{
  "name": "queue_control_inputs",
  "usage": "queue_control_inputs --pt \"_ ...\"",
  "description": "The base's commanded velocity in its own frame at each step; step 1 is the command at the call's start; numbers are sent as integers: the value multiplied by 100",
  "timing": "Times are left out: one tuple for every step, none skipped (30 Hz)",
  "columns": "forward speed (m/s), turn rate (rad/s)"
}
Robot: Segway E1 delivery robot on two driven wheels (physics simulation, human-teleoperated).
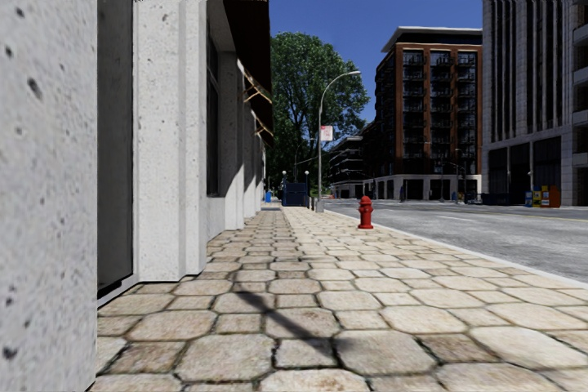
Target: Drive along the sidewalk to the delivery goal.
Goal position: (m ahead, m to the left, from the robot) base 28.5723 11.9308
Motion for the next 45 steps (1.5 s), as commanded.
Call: queue_control_inputs --pt "200 0" --pt "200 0" --pt "200 17" --pt "200 18" --pt "200 18" --pt "200 18" --pt "200 18" --pt "200 18" --pt "200 18" --pt "200 20" --pt "200 22" --pt "200 22" --pt "200 23" --pt "200 23" --pt "200 21" --pt "200 21" --pt "200 16" --pt "200 15" --pt "200 15" --pt "200 16" --pt "200 0" --pt "200 0" --pt "200 0" --pt "200 0" --pt "200 0" --pt "200 0" --pt "200 0" --pt "200 0" --pt "200 0" --pt "200 0" --pt "200 0" --pt "200 0" --pt "200 0" --pt "200 0" --pt "200 0" --pt "200 0" --pt "200 0" --pt "200 0" --pt "200 0" --pt "200 2" --pt "200 8" --pt "200 8" --pt "200 14" --pt "200 17" --pt "200 17"
